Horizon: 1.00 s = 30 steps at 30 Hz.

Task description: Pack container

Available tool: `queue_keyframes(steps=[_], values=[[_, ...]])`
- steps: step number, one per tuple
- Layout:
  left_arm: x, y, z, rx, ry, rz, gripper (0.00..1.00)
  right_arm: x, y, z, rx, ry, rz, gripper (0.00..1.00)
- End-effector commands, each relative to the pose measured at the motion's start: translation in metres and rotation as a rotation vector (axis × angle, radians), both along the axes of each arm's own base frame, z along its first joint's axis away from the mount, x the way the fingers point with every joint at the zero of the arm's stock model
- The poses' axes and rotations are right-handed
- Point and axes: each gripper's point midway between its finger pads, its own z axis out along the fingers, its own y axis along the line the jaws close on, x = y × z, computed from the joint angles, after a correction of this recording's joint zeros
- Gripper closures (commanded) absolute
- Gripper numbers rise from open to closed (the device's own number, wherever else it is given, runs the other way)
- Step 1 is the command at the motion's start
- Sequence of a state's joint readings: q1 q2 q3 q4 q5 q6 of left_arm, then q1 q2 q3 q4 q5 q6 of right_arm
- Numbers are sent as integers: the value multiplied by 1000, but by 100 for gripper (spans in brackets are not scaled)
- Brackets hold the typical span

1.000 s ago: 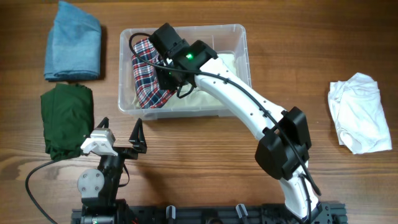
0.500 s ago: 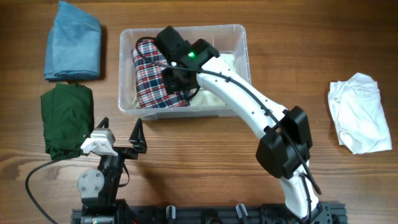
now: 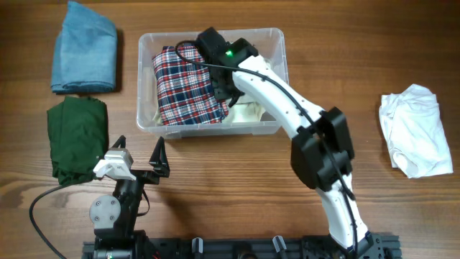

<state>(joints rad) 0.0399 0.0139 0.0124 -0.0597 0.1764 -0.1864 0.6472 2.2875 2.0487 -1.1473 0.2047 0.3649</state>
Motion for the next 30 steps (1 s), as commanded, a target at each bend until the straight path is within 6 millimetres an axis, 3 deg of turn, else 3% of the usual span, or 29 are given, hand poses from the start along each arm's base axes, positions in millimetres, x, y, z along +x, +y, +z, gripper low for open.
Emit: queue_keyframes(steps=[1, 9, 15, 16, 18, 20, 27, 30], values=[[0, 3, -2, -4, 3, 15, 0, 9, -5, -6, -27, -11, 10, 96], [0, 3, -2, -4, 3, 15, 0, -2, 24, -10, 127, 65, 39, 96], [0, 3, -2, -4, 3, 15, 0, -5, 28, -10, 135, 69, 34, 94], [0, 3, -2, -4, 3, 15, 0, -5, 28, -10, 135, 69, 34, 89], [0, 3, -2, -4, 3, 15, 0, -4, 28, -10, 136, 68, 34, 62], [0, 3, -2, -4, 3, 15, 0, -5, 28, -10, 136, 69, 34, 51], [0, 3, -2, -4, 3, 15, 0, -11, 35, -11, 174, 106, 60, 45], [0, 3, -2, -4, 3, 15, 0, -16, 40, -11, 195, 126, 68, 36]])
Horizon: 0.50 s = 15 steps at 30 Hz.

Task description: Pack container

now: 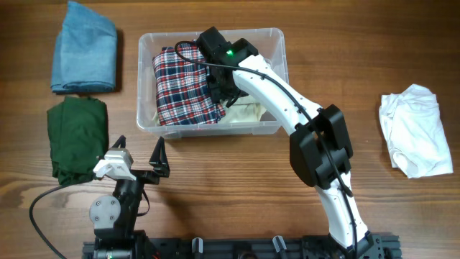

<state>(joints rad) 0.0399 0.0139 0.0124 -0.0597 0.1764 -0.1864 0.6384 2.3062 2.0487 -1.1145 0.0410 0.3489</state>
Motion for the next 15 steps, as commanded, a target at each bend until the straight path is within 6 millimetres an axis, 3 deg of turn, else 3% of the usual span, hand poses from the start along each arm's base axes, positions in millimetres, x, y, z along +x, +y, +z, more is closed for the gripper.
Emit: queue_keyframes(steps=[1, 6, 12, 15], values=[[0, 3, -2, -4, 3, 15, 0, -9, 18, 0, 70, 46, 32, 32], [0, 3, -2, -4, 3, 15, 0, -10, 19, 0, 77, 51, 38, 12], [0, 3, -2, -4, 3, 15, 0, -10, 20, 0, 75, 48, 63, 8], [0, 3, -2, -4, 3, 15, 0, -5, 10, 0, 38, 31, 47, 1]])
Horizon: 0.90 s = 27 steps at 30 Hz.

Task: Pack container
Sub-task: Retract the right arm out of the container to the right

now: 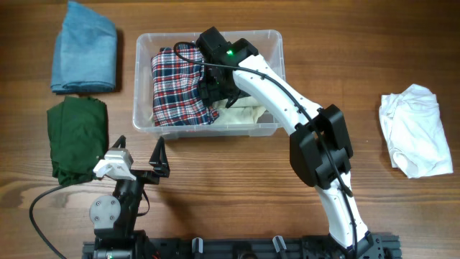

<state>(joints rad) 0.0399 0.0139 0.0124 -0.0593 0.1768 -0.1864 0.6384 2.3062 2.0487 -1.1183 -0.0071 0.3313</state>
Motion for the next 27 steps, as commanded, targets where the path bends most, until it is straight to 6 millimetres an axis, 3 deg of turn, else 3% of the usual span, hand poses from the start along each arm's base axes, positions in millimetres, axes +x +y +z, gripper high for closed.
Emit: queue_keyframes(steps=[1, 12, 17, 22, 25, 27], values=[[0, 3, -2, -4, 4, 16, 0, 2, 0, 0, 3, 5, 14, 1], [0, 3, -2, -4, 4, 16, 0, 6, -9, 6, -4, 4, 21, 0], [0, 3, -2, -4, 4, 16, 0, 23, -21, 59, 21, -59, 16, 0], [0, 3, -2, -4, 4, 16, 0, 32, -54, 108, 47, -88, -3, 0], [0, 3, -2, -4, 4, 16, 0, 40, -81, 129, 70, -103, -57, 0], [0, 3, -2, -4, 4, 16, 0, 43, -121, 149, 74, -114, -147, 0]])
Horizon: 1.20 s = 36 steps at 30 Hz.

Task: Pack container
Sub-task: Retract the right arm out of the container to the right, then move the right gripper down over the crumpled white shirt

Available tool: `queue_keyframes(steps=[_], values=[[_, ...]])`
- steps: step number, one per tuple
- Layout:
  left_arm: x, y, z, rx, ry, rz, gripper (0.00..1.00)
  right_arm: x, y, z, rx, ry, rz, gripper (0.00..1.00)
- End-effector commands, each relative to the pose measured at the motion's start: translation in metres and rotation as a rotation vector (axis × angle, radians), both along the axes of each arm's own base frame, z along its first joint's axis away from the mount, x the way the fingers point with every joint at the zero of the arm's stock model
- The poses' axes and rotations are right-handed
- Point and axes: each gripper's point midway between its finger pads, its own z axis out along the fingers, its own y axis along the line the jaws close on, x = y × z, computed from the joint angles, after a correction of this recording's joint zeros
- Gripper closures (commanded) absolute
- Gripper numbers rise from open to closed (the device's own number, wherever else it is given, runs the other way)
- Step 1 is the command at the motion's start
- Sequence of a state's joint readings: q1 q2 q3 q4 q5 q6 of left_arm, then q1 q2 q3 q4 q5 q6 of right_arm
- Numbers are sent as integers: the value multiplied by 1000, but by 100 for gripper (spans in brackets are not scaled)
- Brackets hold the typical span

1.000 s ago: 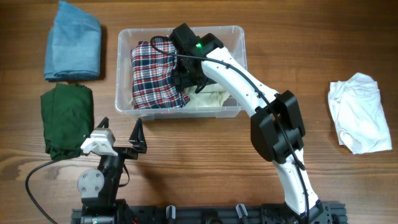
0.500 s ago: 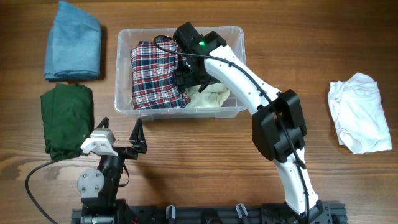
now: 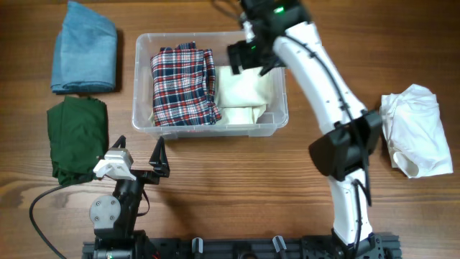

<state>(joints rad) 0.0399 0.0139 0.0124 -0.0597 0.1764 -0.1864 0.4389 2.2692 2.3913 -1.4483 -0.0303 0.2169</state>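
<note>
The clear plastic container (image 3: 139, 86) stands at the far middle of the table. A folded red, white and blue plaid cloth (image 3: 183, 86) fills its left half. A cream cloth (image 3: 244, 90) lies in its right half. My right gripper (image 3: 248, 54) hangs above the container's far right part, clear of both cloths, with nothing seen in it; its jaws are not clear from above. My left gripper (image 3: 140, 162) rests open near the front left, empty.
A folded blue cloth (image 3: 84, 47) lies at the far left, with a dark green cloth (image 3: 77, 137) in front of it. A crumpled white cloth (image 3: 417, 129) lies at the right. The right arm reaches across the table's right middle.
My right gripper was down in the container against the plaid cloth's right edge. It now sits higher over the far right part, and the cream cloth shows uncovered. The left arm is unchanged.
At first my right gripper was on the plaid cloth, which spread past the container's middle. At the following two moments the cloth lay narrower and further left, and the container had shifted a little left. Now the gripper is off the cloth.
</note>
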Motion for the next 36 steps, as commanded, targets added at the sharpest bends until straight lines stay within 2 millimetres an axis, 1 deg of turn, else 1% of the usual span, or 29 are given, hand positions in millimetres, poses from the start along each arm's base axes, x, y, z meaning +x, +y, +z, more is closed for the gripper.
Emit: queue_keyframes(steps=[1, 2, 4, 5, 7, 9, 10, 13, 15, 17, 18, 20, 21, 23, 26, 28, 31, 33, 35, 36], values=[[0, 3, -2, -4, 3, 15, 0, 5, -48, 52, 51, -73, -101, 0], [0, 3, -2, -4, 3, 15, 0, 5, -58, 57, 53, -76, -128, 1], [0, 3, -2, -4, 3, 15, 0, 3, -99, 75, 58, -90, -225, 0], [0, 3, -2, -4, 3, 15, 0, 2, -112, 80, 57, -94, -251, 0], [0, 3, -2, -4, 3, 15, 0, -6, -150, 92, 48, -92, -332, 0], [0, 3, -2, -4, 3, 15, 0, -13, -196, 105, 36, -112, -433, 0], [0, 3, -2, -4, 3, 15, 0, -19, -231, 119, 41, -145, -521, 0], [0, 3, -2, -4, 3, 15, 0, -34, -286, 136, 56, -189, -680, 0], [0, 3, -2, -4, 3, 15, 0, -46, -324, 141, 55, -205, -777, 0], [0, 3, -2, -4, 3, 15, 0, -58, -350, 140, 58, -202, -850, 0], [0, 3, -2, -4, 3, 15, 0, -67, -365, 137, 57, -187, -894, 0], [0, 3, -2, -4, 3, 15, 0, -87, -387, 126, 57, -144, -989, 0], [0, 3, -2, -4, 3, 15, 0, -97, -396, 118, 60, -114, -1038, 0], [0, 3, -2, -4, 3, 15, 0, -124, -417, 99, 56, -38, -1170, 0], [0, 3, -2, -4, 3, 15, 0, -153, -436, 76, 53, 46, -1285, 0], [0, 3, -2, -4, 3, 15, 0, -172, -450, 57, 78, 103, -1368, 0], [0, 3, -2, -4, 3, 15, 0, -185, -461, 38, 90, 139, -1414, 0], [0, 3, -2, -4, 3, 15, 0, -188, -471, 27, 95, 131, -1419, 0], [0, 3, -2, -4, 3, 15, 0, -181, -480, 21, 115, 82, -1371, 0], [0, 3, -2, -4, 3, 15, 0, -175, -483, 20, 125, 48, -1309, 0]])
